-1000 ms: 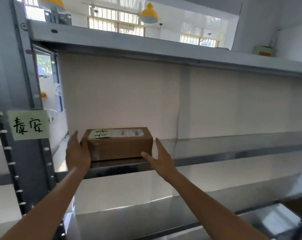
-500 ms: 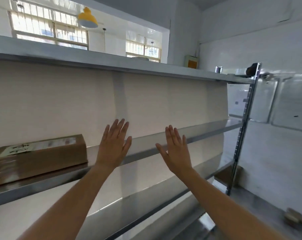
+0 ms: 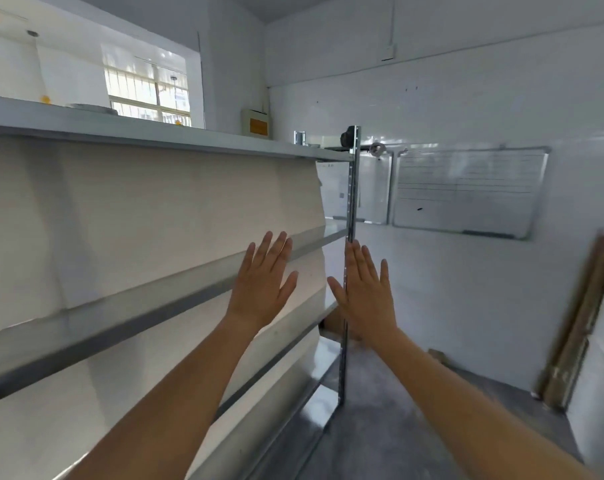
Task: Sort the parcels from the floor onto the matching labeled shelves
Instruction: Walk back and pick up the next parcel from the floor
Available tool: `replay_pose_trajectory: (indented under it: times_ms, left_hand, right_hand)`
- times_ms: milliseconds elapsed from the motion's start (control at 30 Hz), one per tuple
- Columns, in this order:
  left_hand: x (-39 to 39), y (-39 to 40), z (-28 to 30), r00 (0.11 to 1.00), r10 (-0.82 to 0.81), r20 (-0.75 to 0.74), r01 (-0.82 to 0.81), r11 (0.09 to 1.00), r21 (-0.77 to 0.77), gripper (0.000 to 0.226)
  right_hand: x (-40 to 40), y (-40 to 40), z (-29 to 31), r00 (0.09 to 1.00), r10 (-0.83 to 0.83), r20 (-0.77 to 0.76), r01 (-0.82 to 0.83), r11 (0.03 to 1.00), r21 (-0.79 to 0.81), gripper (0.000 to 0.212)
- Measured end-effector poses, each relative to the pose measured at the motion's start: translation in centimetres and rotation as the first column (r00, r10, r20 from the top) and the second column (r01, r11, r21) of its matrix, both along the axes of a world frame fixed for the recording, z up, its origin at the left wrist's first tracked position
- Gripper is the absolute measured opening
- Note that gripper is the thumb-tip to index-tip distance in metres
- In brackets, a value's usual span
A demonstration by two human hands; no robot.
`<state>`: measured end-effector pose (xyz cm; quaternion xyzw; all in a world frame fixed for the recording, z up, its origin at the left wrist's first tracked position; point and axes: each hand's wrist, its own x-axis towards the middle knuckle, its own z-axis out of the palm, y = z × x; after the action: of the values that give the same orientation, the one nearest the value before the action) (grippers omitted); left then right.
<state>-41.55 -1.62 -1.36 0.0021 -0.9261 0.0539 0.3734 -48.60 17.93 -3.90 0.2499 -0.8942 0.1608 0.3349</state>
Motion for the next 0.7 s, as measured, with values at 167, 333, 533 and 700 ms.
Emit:
replay_pose_trajectory:
  times_ms: [167, 333, 533, 700]
  left_hand:
    - [-3.7, 8.6, -0.2, 0.993, -0.101, -0.056, 0.105, 0.992, 0.073, 0.067]
    - [-6.2, 15.1, -0.7, 0.981, -0.186, -0.061, 0.192, 0.973, 0.129, 0.068]
    - [-8.4, 18.9, -1.2, 0.956, -0.293, -0.001, 0.291, 0.951, 0.107, 0.061]
    - [-11.0, 19.6, -1.9, 0.953, -0.303, -0.003, 0.299, 0.940, 0.165, 0.062]
  right_hand:
    - [-1.7, 8.9, 0.1, 0.987, -0.160, -0.019, 0.160, 0.987, -0.020, 0.091]
    - [-2.7, 15.9, 0.2, 0.957, -0.287, -0.049, 0.286, 0.958, -0.012, 0.082]
    - [-3.5, 20.7, -1.3, 0.923, -0.379, -0.067, 0.383, 0.922, 0.063, 0.081]
    - [-5.0, 22.3, -2.3, 0.894, -0.443, -0.067, 0.448, 0.885, 0.129, 0.079]
